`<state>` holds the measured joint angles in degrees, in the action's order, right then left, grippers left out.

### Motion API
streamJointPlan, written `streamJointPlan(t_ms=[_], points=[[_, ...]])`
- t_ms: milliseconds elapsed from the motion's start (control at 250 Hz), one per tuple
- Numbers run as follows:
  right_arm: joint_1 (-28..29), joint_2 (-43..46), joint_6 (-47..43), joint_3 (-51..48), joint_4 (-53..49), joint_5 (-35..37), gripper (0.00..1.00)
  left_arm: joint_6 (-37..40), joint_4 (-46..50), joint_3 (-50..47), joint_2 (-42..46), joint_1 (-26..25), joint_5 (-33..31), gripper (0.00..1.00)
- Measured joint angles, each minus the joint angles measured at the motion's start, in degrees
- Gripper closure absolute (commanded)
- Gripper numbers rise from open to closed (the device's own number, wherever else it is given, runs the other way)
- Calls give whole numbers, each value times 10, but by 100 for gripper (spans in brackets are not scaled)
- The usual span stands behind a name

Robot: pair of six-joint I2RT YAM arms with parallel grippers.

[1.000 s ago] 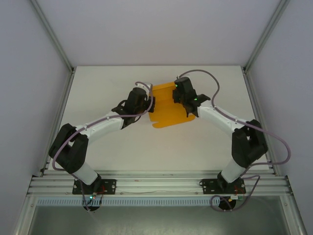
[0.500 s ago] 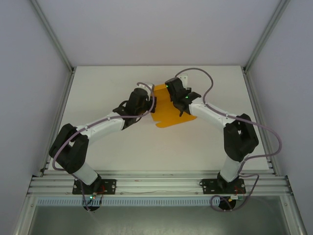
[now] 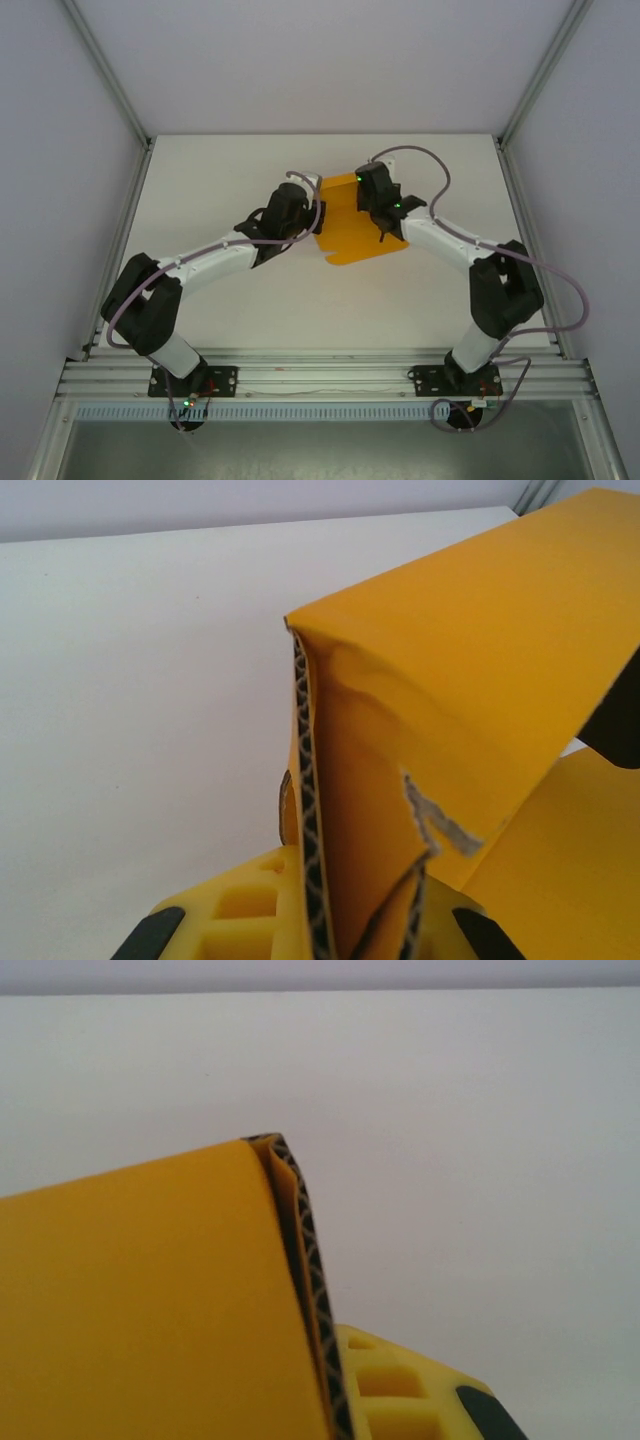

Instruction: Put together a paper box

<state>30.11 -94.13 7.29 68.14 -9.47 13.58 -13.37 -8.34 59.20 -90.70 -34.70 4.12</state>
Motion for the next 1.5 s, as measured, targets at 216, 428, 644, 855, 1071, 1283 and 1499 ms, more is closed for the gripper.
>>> streamJointPlan(t_ms=[216, 428, 644, 855, 1071, 1283, 1499], points=[[-32, 57, -33, -62, 71, -80, 68, 0, 2, -1, 15, -1, 1, 100], [-49, 101, -52, -87, 89, -132, 54, 0, 0, -1, 28, -1, 9, 100], [-72, 125, -70, -89, 71, -217, 32, -1, 0, -2, 31, 2, 3, 100], [-73, 158, -72, -96, 62, -273, 31, -2, 0, -2, 31, 3, 3, 100], [-74, 187, -88, -110, 47, -294, 22, -2, 0, -2, 31, 3, 2, 100], [-85, 261, -82, -153, 36, -293, 10, -2, 3, -2, 31, 2, -2, 100], [-122, 357, -71, -198, 33, -331, 26, -1, 9, -2, 31, 2, -4, 100]])
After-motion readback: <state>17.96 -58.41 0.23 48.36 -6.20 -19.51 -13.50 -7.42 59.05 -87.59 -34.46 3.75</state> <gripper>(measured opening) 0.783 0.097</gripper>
